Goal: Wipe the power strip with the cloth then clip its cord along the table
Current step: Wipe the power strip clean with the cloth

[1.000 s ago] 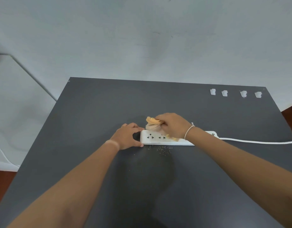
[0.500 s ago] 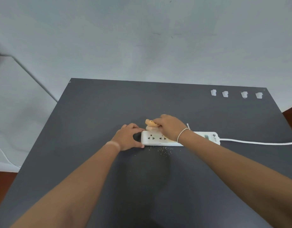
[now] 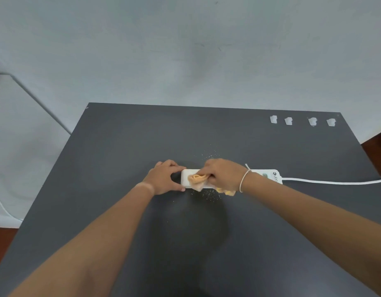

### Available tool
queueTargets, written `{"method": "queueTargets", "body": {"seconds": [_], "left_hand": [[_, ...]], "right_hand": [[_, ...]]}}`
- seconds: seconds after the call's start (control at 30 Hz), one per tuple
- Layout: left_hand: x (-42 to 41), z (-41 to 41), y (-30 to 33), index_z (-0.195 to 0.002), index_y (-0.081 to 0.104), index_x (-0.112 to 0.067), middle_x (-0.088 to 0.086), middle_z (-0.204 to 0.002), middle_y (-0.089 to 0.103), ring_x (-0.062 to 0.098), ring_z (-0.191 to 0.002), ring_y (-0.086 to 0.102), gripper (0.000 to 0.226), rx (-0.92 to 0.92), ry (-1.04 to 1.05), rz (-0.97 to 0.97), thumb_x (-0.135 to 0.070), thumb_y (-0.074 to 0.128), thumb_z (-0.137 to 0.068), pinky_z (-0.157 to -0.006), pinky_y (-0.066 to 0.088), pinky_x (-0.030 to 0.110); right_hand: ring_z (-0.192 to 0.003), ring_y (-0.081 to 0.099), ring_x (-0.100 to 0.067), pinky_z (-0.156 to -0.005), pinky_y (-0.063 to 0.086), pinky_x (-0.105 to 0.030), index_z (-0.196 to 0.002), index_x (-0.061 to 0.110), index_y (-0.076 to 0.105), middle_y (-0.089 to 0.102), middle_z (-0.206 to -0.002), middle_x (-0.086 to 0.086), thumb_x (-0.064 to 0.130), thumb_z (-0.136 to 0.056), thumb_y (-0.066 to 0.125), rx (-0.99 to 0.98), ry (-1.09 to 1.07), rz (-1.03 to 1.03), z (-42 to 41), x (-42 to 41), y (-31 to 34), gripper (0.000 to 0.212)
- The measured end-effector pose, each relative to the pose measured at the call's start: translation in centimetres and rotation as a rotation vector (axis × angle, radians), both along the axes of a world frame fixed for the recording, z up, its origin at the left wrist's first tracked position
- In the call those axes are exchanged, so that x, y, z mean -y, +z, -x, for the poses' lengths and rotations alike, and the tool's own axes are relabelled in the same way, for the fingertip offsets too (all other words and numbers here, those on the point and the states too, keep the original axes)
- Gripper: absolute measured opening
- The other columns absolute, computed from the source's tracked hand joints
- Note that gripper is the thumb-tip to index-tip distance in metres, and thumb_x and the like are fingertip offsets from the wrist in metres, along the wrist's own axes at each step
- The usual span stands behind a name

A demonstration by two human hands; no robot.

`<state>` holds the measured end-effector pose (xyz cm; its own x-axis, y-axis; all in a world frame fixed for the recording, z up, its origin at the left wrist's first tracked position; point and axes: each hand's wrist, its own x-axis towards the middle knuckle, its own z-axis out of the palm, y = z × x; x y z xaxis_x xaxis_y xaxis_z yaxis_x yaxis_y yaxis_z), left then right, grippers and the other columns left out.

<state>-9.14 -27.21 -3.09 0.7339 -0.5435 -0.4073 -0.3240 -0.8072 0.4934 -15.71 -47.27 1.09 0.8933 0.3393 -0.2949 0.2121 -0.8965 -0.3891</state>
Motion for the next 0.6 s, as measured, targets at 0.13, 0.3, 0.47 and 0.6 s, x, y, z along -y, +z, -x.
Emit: {"method": "queueTargets", "body": {"seconds": [0.13,0.3,0.47,0.6], "left_hand": [[0.1,0.0,0.1,-0.135,0.044,-0.038,-0.008,-0.134,0.043,0.019,-0.126,0.033,0.068,-0.003,-0.006,-0.026,-0.041,0.073,-0.073,-0.109,0.033,0.037],[0.2,-0.1,0.3,-0.135,0.043,-0.038,-0.007,-0.134,0.043,0.019,-0.127,0.032,0.069,-0.012,0.0,-0.039,-0.04,0.073,-0.073,-0.111,0.032,0.04],[0.3,0.0,0.3,-0.136,0.043,-0.038,-0.007,-0.135,0.042,0.019,-0.127,0.032,0.07,-0.023,0.012,-0.05,-0.039,0.073,-0.074,-0.112,0.031,0.041],[0.4,0.1,0.5,-0.137,0.042,-0.038,-0.007,-0.137,0.041,0.02,-0.129,0.032,0.07,-0.018,0.019,-0.066,-0.039,0.073,-0.074,-0.112,0.031,0.04]], "right_hand": [[-0.095,0.059,-0.031,-0.077,0.044,-0.034,-0.121,0.021,0.057,0.054,-0.102,-0.011,0.012,-0.093,0.04,0.106,-0.182,0.177,-0.5,2.7,0.0,0.034],[-0.1,0.056,-0.026,-0.076,0.04,-0.031,-0.119,0.02,0.06,0.057,-0.106,-0.011,0.018,-0.091,0.047,0.041,0.014,0.038,1.6,1.0,0.2,0.031],[-0.096,0.06,-0.034,-0.073,0.043,-0.035,-0.121,0.018,0.055,0.054,-0.109,-0.013,0.009,-0.092,0.04,0.126,-0.178,0.226,0.5,3.9,0.2,0.034],[-0.101,0.058,-0.026,-0.078,0.045,-0.036,-0.12,0.022,0.058,0.055,-0.112,-0.009,0.015,-0.091,0.044,0.053,0.005,0.121,1.7,2.9,0.0,0.033]]}}
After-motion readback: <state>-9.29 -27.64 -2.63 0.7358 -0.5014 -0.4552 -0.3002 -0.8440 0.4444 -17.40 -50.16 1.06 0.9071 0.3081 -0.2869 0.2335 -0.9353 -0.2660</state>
